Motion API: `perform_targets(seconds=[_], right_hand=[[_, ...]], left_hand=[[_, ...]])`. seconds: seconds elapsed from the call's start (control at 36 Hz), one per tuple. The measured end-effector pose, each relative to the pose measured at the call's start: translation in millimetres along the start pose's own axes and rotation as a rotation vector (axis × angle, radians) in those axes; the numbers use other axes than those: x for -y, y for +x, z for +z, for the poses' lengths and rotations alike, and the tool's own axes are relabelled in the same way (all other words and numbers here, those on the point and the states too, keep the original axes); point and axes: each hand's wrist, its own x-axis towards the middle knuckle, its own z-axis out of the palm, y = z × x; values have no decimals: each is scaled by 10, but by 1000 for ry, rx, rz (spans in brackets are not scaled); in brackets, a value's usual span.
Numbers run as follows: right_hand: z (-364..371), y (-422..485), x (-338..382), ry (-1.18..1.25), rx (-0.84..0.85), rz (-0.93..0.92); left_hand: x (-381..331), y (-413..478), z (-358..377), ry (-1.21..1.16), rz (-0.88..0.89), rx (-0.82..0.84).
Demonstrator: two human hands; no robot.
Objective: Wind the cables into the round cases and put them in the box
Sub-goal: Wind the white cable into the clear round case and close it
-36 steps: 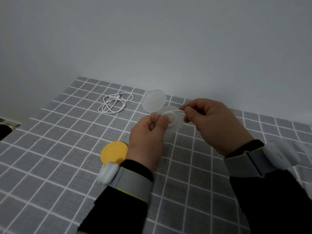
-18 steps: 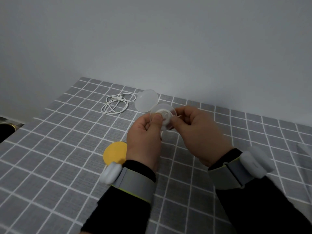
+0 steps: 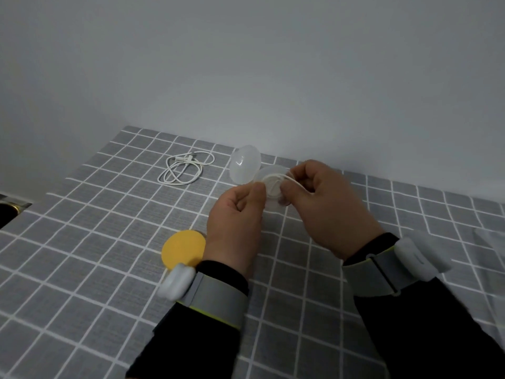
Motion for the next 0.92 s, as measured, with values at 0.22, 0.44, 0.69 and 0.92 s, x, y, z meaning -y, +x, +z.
perform_targets(seconds=[0.22,0.44,0.69,0.92], right_hand=[[-340,35,-3,-233,119,-53],[-370,-4,43,-287,263,-121],[-436,4,27,-259,246,-159],[-451,-4,26,-193,201,-153]], left_hand=[[-67,-28,-14,16,85,-261],[-12,-98,38,384,357,13],[34,-126,22,526,429,45],[-78,-216,22,394,277,169]])
